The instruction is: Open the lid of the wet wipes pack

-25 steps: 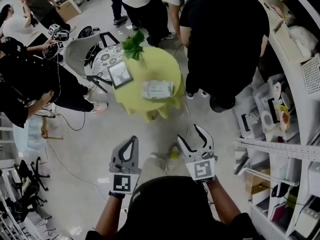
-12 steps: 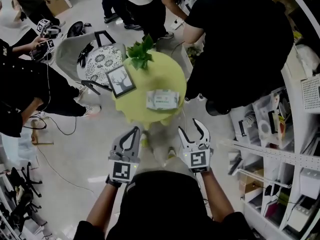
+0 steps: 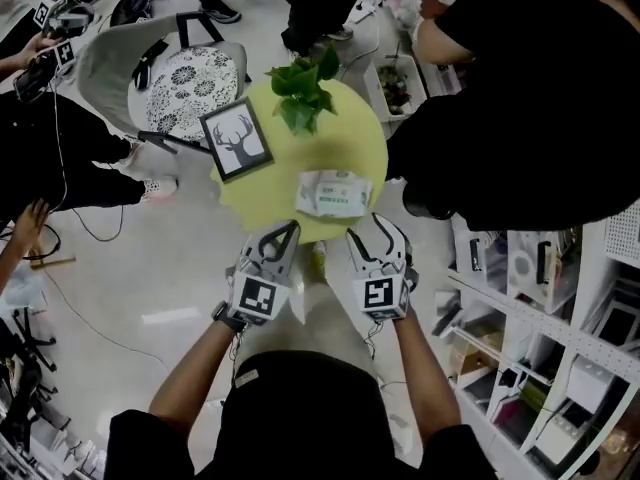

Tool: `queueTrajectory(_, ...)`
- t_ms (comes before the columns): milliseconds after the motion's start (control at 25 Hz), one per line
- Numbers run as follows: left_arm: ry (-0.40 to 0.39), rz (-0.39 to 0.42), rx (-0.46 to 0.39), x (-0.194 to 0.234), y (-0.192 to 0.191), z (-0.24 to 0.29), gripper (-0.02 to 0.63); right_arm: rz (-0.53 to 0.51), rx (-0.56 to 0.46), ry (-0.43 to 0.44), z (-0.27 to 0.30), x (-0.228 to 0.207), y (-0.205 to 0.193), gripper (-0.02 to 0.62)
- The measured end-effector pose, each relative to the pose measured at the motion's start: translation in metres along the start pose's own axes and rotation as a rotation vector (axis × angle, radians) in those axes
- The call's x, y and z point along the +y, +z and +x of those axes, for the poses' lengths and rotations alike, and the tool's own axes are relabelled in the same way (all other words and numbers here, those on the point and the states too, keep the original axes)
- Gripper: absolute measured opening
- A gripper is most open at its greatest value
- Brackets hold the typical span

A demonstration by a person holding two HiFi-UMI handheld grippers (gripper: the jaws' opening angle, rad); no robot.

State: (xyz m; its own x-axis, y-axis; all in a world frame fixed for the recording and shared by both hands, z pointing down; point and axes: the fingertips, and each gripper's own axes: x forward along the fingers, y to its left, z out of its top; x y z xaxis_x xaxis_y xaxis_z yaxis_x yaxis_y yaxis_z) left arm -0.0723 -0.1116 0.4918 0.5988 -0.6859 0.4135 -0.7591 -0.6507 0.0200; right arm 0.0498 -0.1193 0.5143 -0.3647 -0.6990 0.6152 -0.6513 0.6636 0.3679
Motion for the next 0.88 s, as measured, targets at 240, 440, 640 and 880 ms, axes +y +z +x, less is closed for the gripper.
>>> queueTrajectory(240, -0.026, -0.035, 0.092, 0.002, -0.066, 0.07, 0.018, -0.077, 0.064, 0.083, 0.068, 0.011, -0.045, 0.222)
queueTrajectory(440, -0.031, 0.017, 0.171, -0.003, -0.099, 0.107, 0.018, -0.078, 0.119, 0.162, 0.108, 0.029, -0.082, 0.216)
queueTrajectory(640, -0.094, 0.067, 0.285, -0.012, -0.131, 0.126, 0.018, -0.092, 0.164, 0.176, 0.131, 0.04, -0.102, 0.209)
queueTrajectory(880, -0.149, 0.023, 0.318, -0.016, -0.148, 0.144, 0.018, -0.212, 0.194, 0.209, 0.145, 0.05, -0.109, 0.201)
